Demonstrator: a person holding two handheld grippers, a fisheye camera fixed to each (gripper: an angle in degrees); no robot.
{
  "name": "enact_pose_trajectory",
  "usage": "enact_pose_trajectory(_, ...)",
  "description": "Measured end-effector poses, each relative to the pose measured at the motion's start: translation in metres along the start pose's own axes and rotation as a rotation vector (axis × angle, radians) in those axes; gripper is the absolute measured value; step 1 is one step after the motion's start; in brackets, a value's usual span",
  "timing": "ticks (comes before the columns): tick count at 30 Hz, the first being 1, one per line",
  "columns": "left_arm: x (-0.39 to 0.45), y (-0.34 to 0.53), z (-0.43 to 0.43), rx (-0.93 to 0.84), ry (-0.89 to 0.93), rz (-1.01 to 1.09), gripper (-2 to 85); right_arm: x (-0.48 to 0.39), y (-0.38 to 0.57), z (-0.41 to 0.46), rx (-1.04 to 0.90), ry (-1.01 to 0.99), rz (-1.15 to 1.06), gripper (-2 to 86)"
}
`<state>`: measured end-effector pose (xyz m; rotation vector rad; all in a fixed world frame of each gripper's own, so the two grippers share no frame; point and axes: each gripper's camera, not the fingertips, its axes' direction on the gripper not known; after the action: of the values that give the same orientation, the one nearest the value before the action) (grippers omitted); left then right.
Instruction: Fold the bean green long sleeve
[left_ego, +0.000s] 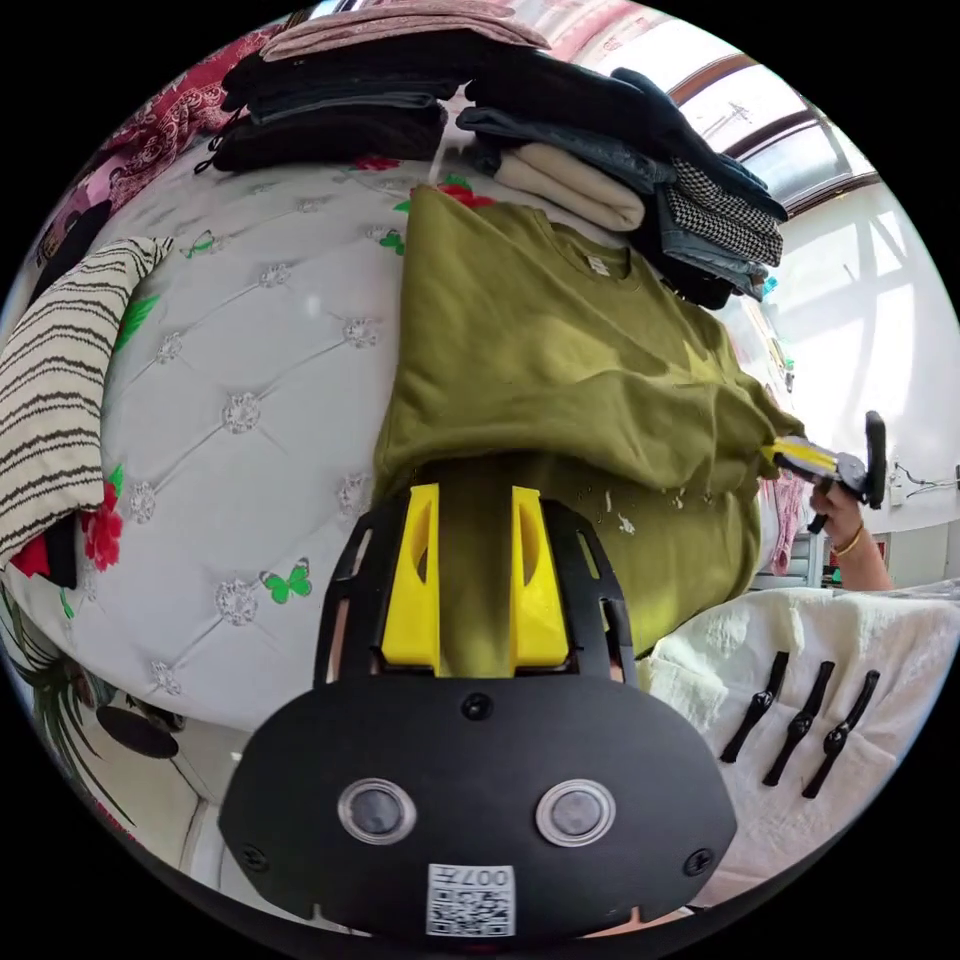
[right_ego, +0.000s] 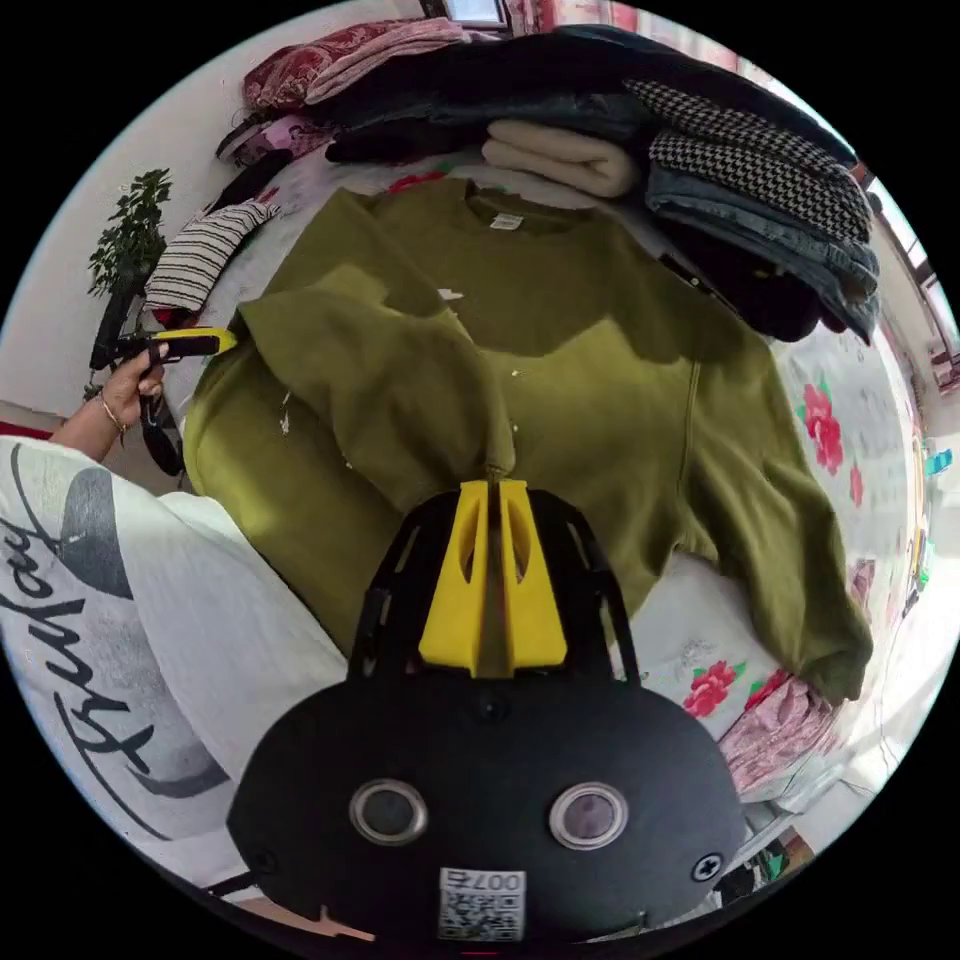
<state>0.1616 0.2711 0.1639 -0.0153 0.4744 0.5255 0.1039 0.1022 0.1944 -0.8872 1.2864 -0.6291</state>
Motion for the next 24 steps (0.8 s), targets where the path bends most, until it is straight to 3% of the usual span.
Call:
enact_pose_trajectory(4,0.003,0.007,0.016,-0.001,0.041,-0.035,8.1,0.062,-0.01,-0.066,0.136,0.015,0.082,1.9)
enact_pose_trajectory(9,0.007,-0.005,0.02,0.025,0.045,-0.064,8.3,0.113,-0.011,-0.031,0.083,-0.015,0.343,4.5)
enact_pose_trajectory(13,-0.003,-0.008,0.006,0.064,0.05,-0.118,9.0,0.108,0.03,-0.009,0.145,-0.133,0.473,6.9)
enact_pose_trajectory(24,-0.028,0.056,-0.007,0.019,0.074,-0.271,10.2,0.069,0.181,0.034,-0.007,-0.251,0.609,7.3)
